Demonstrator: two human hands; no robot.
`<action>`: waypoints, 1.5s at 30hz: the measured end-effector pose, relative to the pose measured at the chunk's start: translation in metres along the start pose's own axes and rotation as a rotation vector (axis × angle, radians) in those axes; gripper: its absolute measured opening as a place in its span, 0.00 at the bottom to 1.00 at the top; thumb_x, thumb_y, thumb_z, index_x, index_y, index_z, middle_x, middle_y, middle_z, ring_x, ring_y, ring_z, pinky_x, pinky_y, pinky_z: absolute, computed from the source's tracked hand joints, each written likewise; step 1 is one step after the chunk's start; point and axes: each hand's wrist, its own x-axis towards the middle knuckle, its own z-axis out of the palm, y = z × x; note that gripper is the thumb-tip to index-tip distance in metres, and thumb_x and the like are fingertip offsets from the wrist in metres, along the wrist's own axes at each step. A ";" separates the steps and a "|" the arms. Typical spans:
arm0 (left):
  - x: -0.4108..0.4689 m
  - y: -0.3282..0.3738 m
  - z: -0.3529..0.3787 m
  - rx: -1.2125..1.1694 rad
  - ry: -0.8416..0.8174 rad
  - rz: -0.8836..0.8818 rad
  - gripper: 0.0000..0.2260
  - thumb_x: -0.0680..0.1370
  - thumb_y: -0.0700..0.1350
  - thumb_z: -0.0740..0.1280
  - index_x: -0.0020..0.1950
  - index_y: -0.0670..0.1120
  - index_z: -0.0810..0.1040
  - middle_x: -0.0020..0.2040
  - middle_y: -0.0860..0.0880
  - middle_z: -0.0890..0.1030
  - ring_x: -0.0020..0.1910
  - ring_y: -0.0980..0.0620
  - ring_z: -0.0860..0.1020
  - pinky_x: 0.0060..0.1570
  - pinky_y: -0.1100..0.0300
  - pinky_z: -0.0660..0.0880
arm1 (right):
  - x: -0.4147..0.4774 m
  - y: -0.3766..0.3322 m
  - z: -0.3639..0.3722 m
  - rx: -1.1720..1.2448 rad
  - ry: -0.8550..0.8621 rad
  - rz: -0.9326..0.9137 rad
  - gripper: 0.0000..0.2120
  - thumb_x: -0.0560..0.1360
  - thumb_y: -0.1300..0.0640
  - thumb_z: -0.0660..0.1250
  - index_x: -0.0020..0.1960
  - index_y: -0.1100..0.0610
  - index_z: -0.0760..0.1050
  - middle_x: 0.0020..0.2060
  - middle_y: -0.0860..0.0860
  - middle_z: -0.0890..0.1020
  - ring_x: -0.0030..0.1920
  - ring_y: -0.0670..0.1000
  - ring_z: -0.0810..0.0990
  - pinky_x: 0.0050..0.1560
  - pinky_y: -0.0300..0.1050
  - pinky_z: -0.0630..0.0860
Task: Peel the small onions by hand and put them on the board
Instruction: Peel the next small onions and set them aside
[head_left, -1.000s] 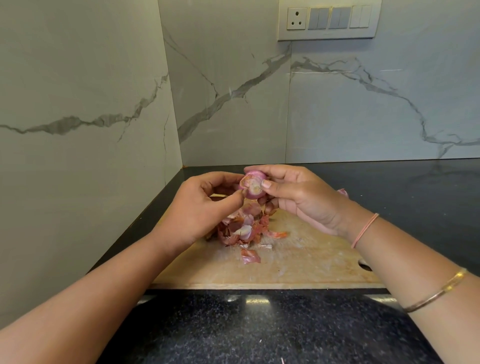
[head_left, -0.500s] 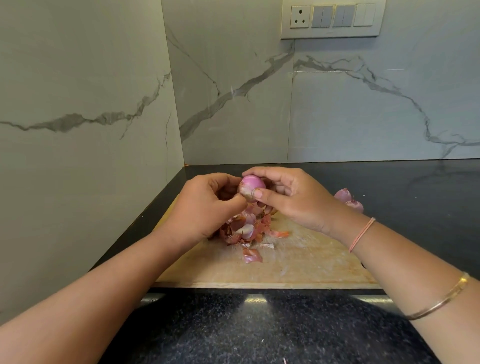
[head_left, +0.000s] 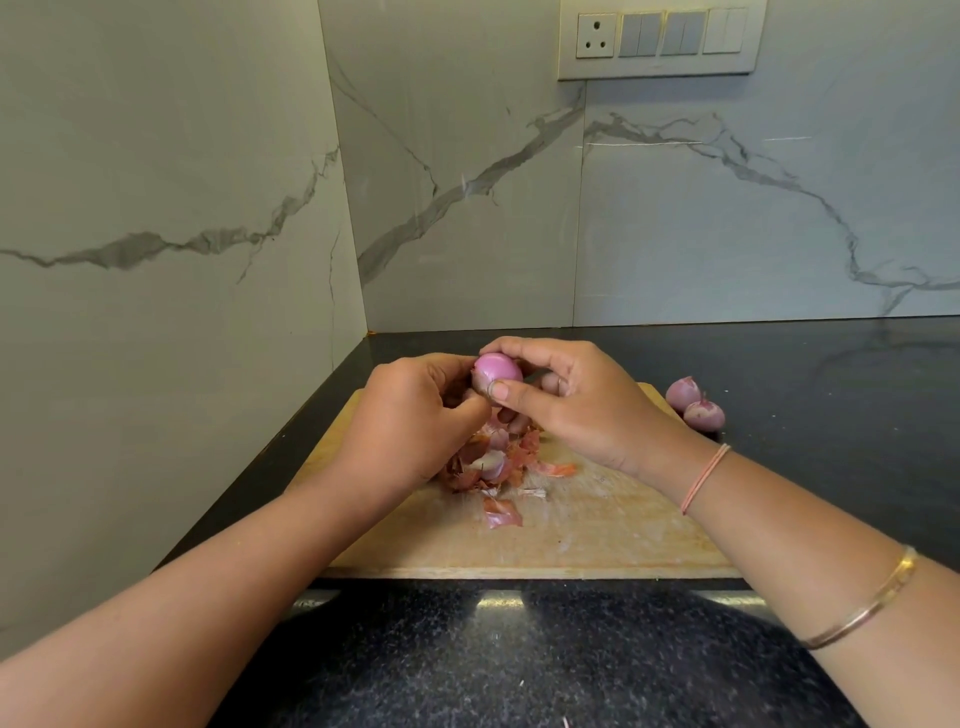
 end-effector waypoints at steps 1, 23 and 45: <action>0.000 -0.001 0.000 0.009 0.008 0.008 0.09 0.75 0.41 0.68 0.53 0.48 0.83 0.38 0.50 0.84 0.36 0.51 0.81 0.40 0.50 0.79 | 0.000 0.000 0.000 0.010 -0.002 0.001 0.13 0.75 0.61 0.68 0.52 0.43 0.76 0.49 0.52 0.83 0.41 0.57 0.84 0.49 0.55 0.81; 0.002 0.001 -0.004 -0.238 0.022 -0.133 0.09 0.74 0.42 0.71 0.53 0.50 0.83 0.43 0.55 0.85 0.42 0.61 0.82 0.47 0.62 0.79 | -0.002 -0.005 -0.003 0.227 0.010 0.110 0.09 0.76 0.64 0.67 0.53 0.53 0.73 0.48 0.59 0.82 0.39 0.53 0.82 0.41 0.43 0.79; 0.003 0.003 -0.004 -0.077 -0.035 -0.147 0.11 0.73 0.36 0.69 0.53 0.46 0.83 0.43 0.52 0.85 0.40 0.59 0.83 0.47 0.55 0.81 | 0.000 -0.005 -0.007 0.403 -0.014 0.211 0.08 0.79 0.62 0.62 0.57 0.58 0.76 0.44 0.63 0.79 0.36 0.52 0.79 0.39 0.42 0.79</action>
